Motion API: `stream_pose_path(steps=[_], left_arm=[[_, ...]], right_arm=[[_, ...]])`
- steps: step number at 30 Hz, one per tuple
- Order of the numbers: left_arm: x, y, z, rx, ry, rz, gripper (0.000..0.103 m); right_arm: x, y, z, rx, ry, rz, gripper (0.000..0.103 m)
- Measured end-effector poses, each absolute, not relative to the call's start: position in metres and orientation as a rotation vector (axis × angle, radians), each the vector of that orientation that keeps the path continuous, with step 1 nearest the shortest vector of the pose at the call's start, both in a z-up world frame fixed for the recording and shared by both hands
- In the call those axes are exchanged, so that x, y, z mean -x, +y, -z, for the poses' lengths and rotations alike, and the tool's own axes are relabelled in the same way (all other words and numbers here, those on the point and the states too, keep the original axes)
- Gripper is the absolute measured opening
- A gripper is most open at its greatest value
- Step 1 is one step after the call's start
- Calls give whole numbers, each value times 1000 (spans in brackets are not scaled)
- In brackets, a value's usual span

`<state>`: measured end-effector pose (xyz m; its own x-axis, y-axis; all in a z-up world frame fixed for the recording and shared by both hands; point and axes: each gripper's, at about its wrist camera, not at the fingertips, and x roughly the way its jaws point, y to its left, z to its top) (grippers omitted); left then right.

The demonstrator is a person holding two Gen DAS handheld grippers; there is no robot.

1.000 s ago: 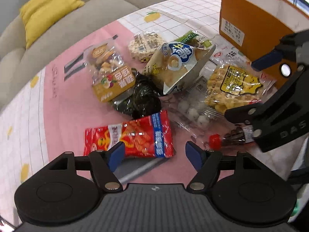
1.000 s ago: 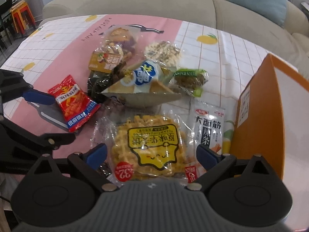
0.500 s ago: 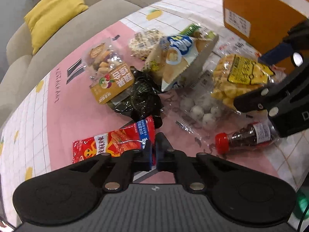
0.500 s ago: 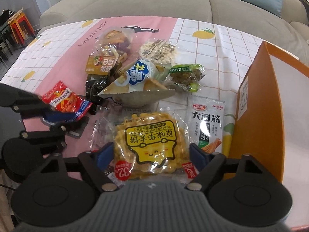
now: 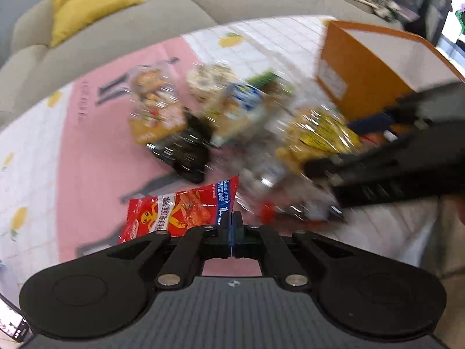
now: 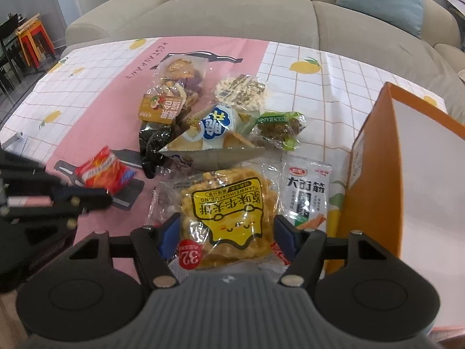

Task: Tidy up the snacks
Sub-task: 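Lower the left tool onto the red spicy strip packet while the right tool lowers onto the yellow waffle packet, then close the left tool on the red packet while the right tool grips the yellow waffle packet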

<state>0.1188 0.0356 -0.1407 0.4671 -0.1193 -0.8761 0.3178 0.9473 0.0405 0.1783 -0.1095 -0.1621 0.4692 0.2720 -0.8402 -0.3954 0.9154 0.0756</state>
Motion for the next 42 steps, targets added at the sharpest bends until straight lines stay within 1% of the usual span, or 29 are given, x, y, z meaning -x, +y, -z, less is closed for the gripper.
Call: stream_pose_path(steps=[2, 7, 8, 9, 10, 11, 12, 15, 22, 27, 28, 31, 33, 34, 35, 36, 37, 39, 42], left_arm=[[-113, 34, 143, -195, 1106, 296, 1], [-106, 41, 151, -84, 1208, 240, 16], [-107, 44, 151, -52, 1225, 223, 26], [-108, 48, 150, -6, 1234, 199, 40], [-108, 52, 148, 40, 1234, 169, 48], [-110, 57, 146, 93, 1233, 129, 61], [-113, 64, 145, 148, 1233, 76, 73], [-124, 80, 143, 273, 1225, -108, 79], [-157, 95, 169, 416, 1232, -338, 80], [-161, 100, 189, 487, 1276, -441, 82], [-160, 99, 189, 498, 1271, -456, 84], [-163, 95, 191, 466, 1262, -481, 87], [-164, 90, 194, 438, 1260, -499, 87], [-165, 87, 193, 420, 1259, -493, 84], [-164, 85, 193, 394, 1254, -486, 79], [-163, 82, 192, 370, 1247, -485, 71], [-160, 82, 191, 358, 1237, -476, 68], [-155, 84, 190, 348, 1223, -455, 58], [-148, 87, 186, 346, 1205, -418, 50]], right_arm=[[-174, -113, 161, 132, 1002, -406, 66], [-163, -118, 161, 126, 1004, -401, 66], [-161, -119, 162, 124, 1005, -403, 66], [-160, -120, 162, 124, 1005, -404, 66], [-159, -120, 163, 124, 1004, -404, 66], [-158, -119, 163, 124, 1001, -404, 66], [-158, -119, 162, 124, 997, -403, 66], [-159, -117, 158, 131, 964, -393, 66], [-173, -108, 163, 160, 934, -375, 66], [-178, -108, 173, 141, 956, -368, 66], [-177, -109, 174, 137, 956, -370, 66], [-177, -108, 177, 136, 961, -375, 66], [-176, -107, 180, 138, 965, -376, 67], [-176, -108, 180, 139, 964, -378, 67], [-176, -108, 180, 139, 963, -379, 67], [-175, -108, 179, 140, 960, -379, 67], [-175, -109, 178, 139, 955, -381, 67], [-174, -111, 175, 129, 944, -387, 67], [-173, -114, 168, 106, 936, -389, 66]])
